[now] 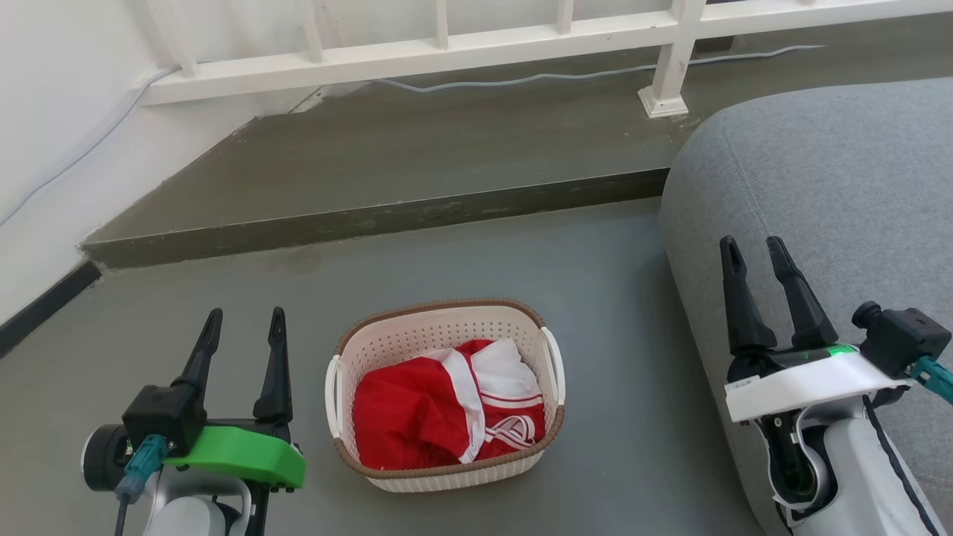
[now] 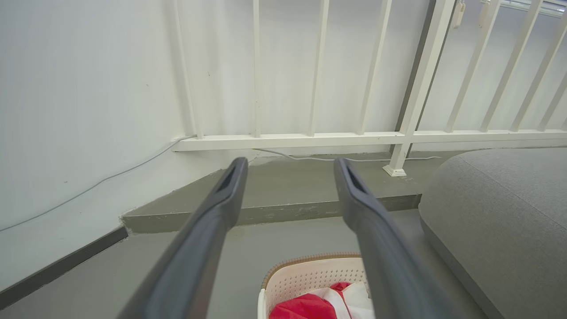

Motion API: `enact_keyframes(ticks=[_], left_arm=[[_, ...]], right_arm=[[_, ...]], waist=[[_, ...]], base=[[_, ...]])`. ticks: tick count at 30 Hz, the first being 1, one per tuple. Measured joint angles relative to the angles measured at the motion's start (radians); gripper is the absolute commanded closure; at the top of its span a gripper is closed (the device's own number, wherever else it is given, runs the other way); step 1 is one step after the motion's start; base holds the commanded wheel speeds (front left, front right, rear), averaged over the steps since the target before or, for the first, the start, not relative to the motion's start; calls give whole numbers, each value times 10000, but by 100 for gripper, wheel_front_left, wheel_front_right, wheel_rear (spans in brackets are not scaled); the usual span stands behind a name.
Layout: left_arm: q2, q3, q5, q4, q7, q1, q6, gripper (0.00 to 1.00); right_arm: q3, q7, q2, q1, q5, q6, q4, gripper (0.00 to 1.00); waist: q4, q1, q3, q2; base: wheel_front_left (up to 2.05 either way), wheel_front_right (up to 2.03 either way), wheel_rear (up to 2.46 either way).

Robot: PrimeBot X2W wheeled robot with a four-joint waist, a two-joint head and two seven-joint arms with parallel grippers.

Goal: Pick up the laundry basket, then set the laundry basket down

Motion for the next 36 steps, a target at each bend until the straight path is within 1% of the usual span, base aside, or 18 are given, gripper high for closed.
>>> enact_keyframes(ticks=[14, 22, 27, 36], left_arm=[[-36, 75, 104, 0, 0, 0, -128, 0], [-52, 119, 161, -17, 0, -1, -134, 0], [-58, 163, 161, -111, 0, -13, -221, 0], [-69, 324, 159, -163, 0, -107, -232, 0]], right_arm=[[-23, -69, 25, 0, -209, 0, 284, 0], [61, -69, 36, -6, -648, 0, 366, 0], [79, -69, 56, -35, -731, 0, 368, 0], [82, -69, 71, -225, -811, -2, 433, 0]], waist=[[49, 0, 75, 0], [64, 0, 163, 0], [62, 0, 347, 0], [36, 0, 706, 0]], base=[[0, 0, 0], [0, 0, 0], [0, 0, 0], [0, 0, 0]])
